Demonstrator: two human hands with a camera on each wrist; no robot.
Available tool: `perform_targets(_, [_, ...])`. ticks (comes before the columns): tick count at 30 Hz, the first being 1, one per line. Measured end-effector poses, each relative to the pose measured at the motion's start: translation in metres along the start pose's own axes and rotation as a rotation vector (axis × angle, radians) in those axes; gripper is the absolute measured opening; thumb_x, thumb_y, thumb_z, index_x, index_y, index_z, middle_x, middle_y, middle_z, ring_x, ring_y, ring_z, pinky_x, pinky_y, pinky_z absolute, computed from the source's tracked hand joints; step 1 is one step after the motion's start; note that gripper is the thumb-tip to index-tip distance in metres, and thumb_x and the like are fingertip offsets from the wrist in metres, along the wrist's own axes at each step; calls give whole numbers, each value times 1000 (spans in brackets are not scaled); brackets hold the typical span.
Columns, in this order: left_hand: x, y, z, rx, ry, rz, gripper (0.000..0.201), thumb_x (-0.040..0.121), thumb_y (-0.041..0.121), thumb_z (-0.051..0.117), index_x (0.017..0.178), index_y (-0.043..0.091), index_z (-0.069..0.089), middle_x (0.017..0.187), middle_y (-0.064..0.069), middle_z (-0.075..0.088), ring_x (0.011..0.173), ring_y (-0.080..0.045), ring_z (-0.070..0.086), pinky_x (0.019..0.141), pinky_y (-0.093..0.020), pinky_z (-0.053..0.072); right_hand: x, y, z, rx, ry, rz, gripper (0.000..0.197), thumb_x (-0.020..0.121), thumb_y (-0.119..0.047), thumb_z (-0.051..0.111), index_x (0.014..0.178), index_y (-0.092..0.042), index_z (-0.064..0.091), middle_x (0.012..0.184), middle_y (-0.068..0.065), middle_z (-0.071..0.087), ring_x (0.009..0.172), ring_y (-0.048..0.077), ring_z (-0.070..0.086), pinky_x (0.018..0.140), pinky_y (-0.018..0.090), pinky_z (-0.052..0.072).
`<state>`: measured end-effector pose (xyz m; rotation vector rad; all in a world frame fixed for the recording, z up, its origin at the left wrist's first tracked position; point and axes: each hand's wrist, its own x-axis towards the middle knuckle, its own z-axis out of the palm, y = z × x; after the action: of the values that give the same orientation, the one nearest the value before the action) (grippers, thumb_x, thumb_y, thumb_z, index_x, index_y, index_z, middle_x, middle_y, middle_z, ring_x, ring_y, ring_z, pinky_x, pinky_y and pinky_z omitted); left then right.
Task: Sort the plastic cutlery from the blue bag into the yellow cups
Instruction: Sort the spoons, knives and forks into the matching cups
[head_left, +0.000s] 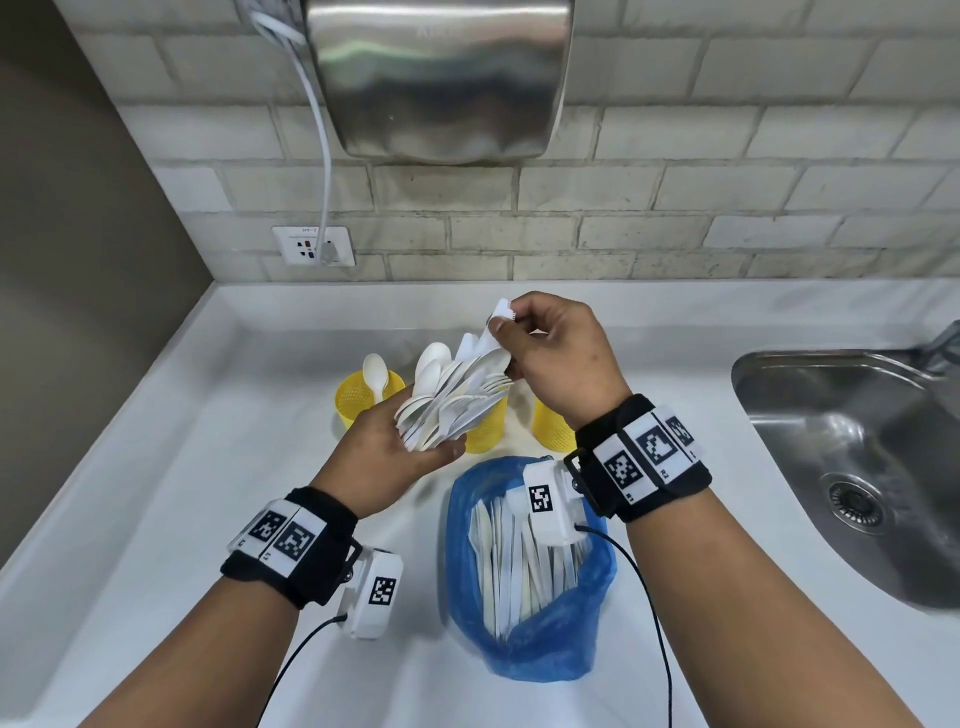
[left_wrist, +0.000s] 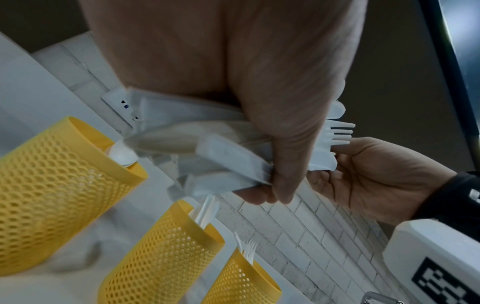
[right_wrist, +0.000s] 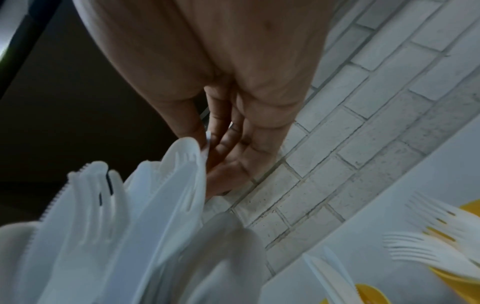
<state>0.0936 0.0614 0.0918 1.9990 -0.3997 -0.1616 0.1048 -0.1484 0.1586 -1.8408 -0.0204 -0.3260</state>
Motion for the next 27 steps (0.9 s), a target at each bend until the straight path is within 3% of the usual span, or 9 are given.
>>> perform_targets(3, [0,1,-1,10,6,-13,39,85,23,84,121,30,67,102,26,75,96,7,68,77,-2,43,-4,1,2,-33,14,-32,16,94,-26,62,80,-28,58,73,2,66,56,24,61,65,51,60])
perform_targets(6, [-2,-1,-1,16,23,-16,35,85,22,85,115,29,68,95,30,73,89,10,66,72,0,41,-6,-2,4,107,49,0,11,103,-24,50,92,-25,47,86,18,69,57,35,69,55,50,60])
perform_targets(10, [-5,1,-1,-13,17,-27,37,84,24,85,118,29,69,103,25,75,97,6,68,82,-9,46,-8,-10,3,220,42,41,11,108,-20,43,98,-22,40,85,18,73,56,30,66,49,42,58])
perform_targets(12, [-5,3,-1,-18,12,-26,39,85,27,85,120,28,69,108,19,76,103,2,69,88,-16,47,-8,-11,4,270,15,81,7,108,-19,46,106,-14,42,80,14,73,57,27,64,53,38,56])
perform_targets(15, [-5,5,-2,-19,13,-24,39,85,30,84,121,28,69,109,18,76,103,1,69,88,-16,48,-8,-5,4,316,-43,120,20,104,-16,56,117,-2,52,78,14,66,60,21,61,59,34,54])
perform_targets(17, [-6,5,-2,-16,15,-28,39,84,31,84,120,27,69,108,17,76,102,1,69,87,-15,48,-9,0,5,323,-104,106,21,100,-17,62,109,1,64,77,12,64,67,23,58,66,36,52])
perform_targets(19, [-6,3,-2,-12,15,-30,38,84,31,85,119,26,70,108,16,76,102,-1,70,87,-15,49,-10,1,5,353,-133,97,18,99,-19,62,98,-4,72,80,11,66,72,24,58,71,38,52])
perform_targets(23, [-8,2,-3,-22,19,-34,37,83,28,86,116,25,71,105,16,77,99,0,70,80,-6,47,-8,-7,0,518,-25,108,22,108,-14,47,94,-10,63,88,13,66,80,28,61,73,37,55])
perform_targets(27, [-9,3,-4,-30,15,-40,39,83,29,86,119,27,70,108,16,77,102,0,70,85,-12,47,0,-16,-11,833,144,136,23,111,-26,34,98,-15,49,92,16,71,90,38,70,90,55,55])
